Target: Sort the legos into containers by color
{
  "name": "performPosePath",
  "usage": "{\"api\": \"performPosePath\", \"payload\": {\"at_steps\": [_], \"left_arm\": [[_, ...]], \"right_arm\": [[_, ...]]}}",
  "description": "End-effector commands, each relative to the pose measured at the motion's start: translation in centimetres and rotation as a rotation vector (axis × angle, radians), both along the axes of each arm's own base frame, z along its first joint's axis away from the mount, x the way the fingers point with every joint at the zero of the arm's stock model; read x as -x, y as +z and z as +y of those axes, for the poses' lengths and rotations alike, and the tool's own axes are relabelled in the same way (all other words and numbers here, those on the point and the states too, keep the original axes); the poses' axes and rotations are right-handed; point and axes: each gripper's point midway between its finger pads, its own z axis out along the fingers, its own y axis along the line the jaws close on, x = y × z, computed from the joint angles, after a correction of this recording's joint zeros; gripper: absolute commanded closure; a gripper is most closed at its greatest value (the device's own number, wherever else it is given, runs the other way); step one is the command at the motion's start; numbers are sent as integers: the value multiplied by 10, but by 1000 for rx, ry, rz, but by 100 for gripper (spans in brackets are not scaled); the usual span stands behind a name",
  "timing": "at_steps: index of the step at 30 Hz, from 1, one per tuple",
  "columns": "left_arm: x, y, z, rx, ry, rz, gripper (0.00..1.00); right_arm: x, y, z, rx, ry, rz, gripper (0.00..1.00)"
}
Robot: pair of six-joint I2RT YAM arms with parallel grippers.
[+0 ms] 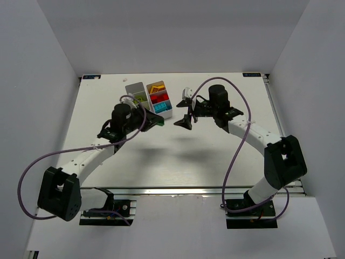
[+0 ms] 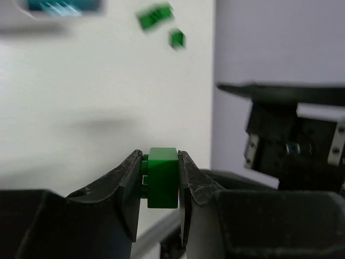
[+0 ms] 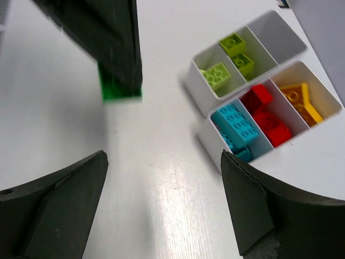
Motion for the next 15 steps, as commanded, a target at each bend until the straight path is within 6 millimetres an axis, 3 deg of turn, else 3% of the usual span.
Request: {"api": "performPosePath", "payload": {"at_steps": [1, 2, 3, 4, 5, 6, 7, 9, 10, 11, 12, 13, 14, 15], "left_arm": [[-22, -4, 67, -195, 175, 14, 100], [-30, -6, 83, -241, 216, 21, 100], [-41, -20, 112, -323, 290, 58, 100], [-54, -9, 124, -344, 329, 39, 100], [-64, -7, 135, -370, 361, 40, 100], [-74, -9, 154, -418, 411, 50, 100], [-94, -3, 160, -433, 429, 46, 100], [-116, 1, 170, -488, 460, 30, 100], [-131, -14, 172, -516, 457, 60, 100], [-148, 6, 171, -514, 469, 14, 100], [-157, 5, 172, -537, 462, 9, 100], [-171, -12, 173, -562, 459, 36, 100], [-185, 3, 173, -564, 471, 2, 100], [-192, -1, 173, -580, 469, 5, 100]], "right_arm": [[-33, 10, -12, -14, -188, -85, 11], [-39, 9, -18, -15, -218, -107, 10], [-43, 11, -22, -9, -232, -133, 11], [-43, 9, -24, -4, -227, -131, 14], [-44, 4, -32, 17, -224, -100, 21], [-40, 13, -30, 0, -179, -91, 33], [-40, 15, -32, 0, -167, -74, 99], [-41, 15, -39, 13, -186, -26, 100], [-40, 14, -42, 21, -183, -27, 100], [-41, 14, -45, 29, -196, -30, 100], [-39, 12, -48, 36, -201, -33, 100], [-40, 11, -52, 40, -211, -41, 100], [-40, 10, -55, 44, -218, -39, 100], [-40, 8, -59, 49, -232, -37, 100]]}}
